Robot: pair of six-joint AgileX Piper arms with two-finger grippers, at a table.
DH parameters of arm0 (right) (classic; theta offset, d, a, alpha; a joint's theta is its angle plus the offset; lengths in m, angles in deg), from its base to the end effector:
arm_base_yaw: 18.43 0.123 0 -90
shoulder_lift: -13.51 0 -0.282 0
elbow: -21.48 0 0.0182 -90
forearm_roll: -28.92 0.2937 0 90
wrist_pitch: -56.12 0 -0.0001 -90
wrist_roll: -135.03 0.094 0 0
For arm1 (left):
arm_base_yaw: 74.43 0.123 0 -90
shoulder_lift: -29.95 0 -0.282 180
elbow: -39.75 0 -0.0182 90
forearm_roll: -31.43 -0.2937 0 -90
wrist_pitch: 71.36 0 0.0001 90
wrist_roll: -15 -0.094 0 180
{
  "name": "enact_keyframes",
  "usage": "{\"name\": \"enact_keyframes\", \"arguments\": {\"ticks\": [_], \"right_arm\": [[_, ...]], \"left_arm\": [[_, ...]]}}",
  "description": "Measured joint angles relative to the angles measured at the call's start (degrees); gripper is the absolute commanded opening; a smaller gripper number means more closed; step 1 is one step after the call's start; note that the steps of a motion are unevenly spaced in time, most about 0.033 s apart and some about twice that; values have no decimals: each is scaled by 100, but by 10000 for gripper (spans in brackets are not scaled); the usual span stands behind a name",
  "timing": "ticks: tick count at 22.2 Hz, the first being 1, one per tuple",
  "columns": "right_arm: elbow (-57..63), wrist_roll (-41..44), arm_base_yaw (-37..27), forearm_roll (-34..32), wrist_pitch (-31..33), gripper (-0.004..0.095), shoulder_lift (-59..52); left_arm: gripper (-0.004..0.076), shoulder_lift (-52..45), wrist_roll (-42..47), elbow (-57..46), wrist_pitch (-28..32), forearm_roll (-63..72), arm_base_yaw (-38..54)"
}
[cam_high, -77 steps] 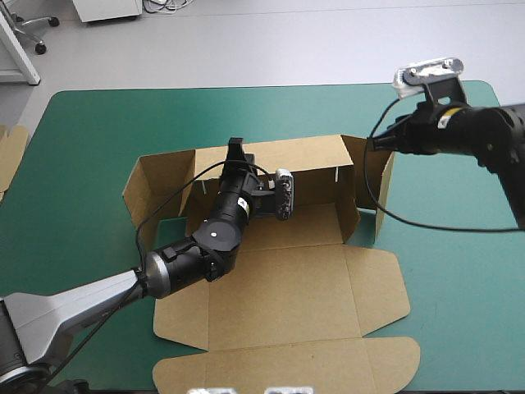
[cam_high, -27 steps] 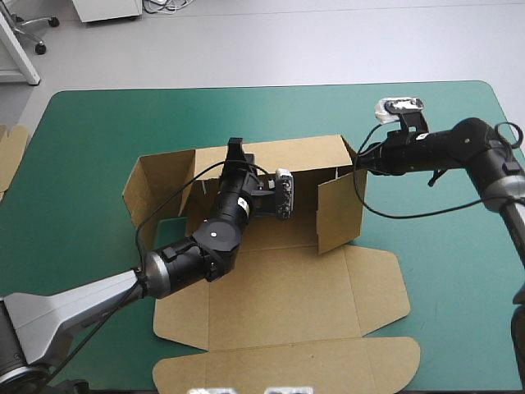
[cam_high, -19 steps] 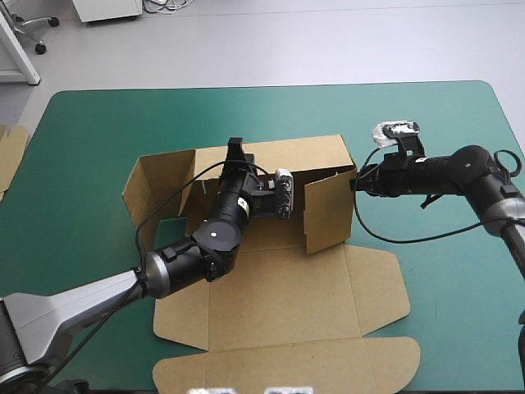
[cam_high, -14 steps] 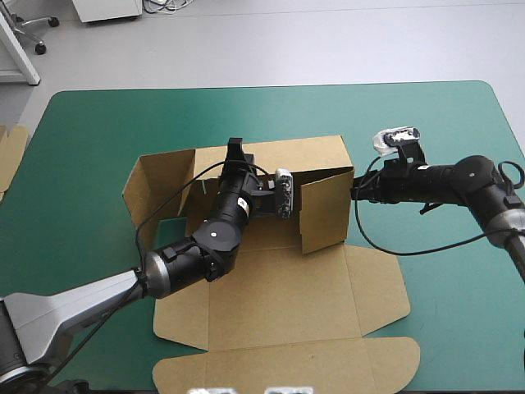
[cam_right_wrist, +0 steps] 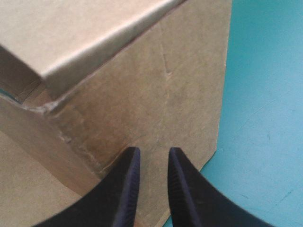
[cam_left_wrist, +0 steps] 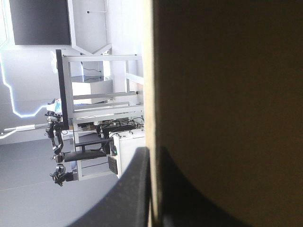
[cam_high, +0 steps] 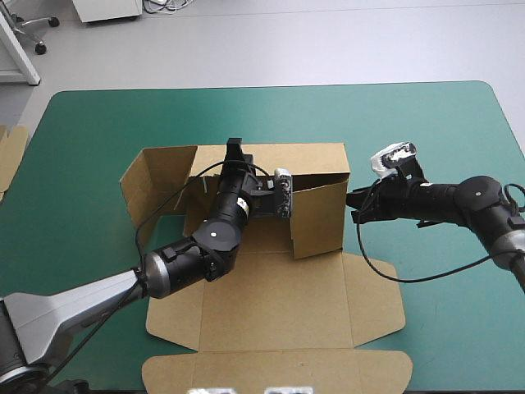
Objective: Fold the box
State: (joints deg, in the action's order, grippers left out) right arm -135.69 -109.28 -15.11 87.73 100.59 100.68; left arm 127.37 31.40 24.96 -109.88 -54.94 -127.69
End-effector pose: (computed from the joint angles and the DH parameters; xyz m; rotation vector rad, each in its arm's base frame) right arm 0.3158 0.0748 0.2663 -0.6451 2.1850 0.6604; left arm 0.2753 -0.2710 0.2773 1.5046 1.3258 0.8460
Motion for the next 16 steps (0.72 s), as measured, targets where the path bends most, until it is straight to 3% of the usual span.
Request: {"name": "enact_keyframes", "arguments": {"ticks": [8,16], "right_arm": [[50,-76,0,-33,322,215,-143],[62,292,0,-649,466,217,-623]], "left_arm": [[-15,5,0,0,6,-7,0],[-15,11,0,0,45,-32,0]]}}
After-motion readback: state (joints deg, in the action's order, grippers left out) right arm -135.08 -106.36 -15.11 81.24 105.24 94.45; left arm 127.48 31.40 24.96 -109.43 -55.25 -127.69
